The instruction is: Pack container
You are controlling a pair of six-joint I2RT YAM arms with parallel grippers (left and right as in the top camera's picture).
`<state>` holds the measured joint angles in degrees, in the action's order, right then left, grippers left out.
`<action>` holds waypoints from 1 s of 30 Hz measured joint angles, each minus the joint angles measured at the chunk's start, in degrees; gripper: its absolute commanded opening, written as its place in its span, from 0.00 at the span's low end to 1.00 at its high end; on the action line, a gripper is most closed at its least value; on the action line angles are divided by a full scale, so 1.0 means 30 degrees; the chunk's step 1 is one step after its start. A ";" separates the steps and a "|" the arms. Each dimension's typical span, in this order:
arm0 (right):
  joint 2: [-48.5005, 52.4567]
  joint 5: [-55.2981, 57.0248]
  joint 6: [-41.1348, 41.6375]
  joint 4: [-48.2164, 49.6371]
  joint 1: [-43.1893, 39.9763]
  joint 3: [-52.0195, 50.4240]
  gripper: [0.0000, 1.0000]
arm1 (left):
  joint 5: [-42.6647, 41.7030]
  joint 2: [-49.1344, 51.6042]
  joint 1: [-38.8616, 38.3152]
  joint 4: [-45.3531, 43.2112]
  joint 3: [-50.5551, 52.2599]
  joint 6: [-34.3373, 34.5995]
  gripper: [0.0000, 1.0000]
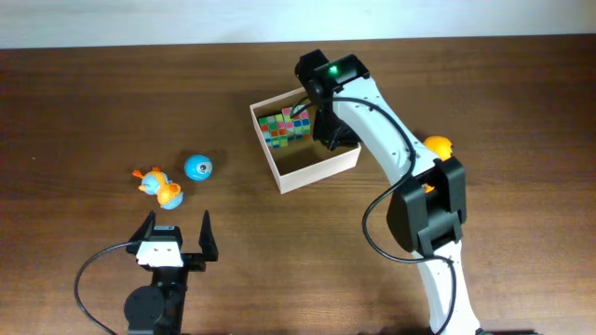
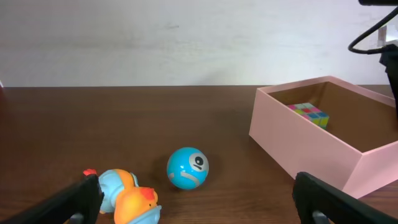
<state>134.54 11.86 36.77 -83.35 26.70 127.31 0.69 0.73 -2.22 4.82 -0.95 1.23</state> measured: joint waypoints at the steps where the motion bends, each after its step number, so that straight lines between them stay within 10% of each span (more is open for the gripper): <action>1: 0.0000 -0.0036 0.0000 -0.0058 0.0058 0.0000 0.24 | 0.0000 0.0000 0.0000 0.0000 0.0000 0.0000 0.99; 15: 0.0000 -0.0685 0.0219 -0.0605 0.1035 0.0000 0.23 | 0.0000 0.0000 0.0000 0.0000 0.0000 0.0000 0.99; 30: 0.0000 -0.0816 -0.5880 0.2820 0.2011 0.0525 0.23 | 0.0000 0.0000 0.0000 0.0000 0.0000 0.0000 0.99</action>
<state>134.54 9.41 19.14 -74.89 32.73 128.88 0.69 0.73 -2.22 4.82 -0.95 1.23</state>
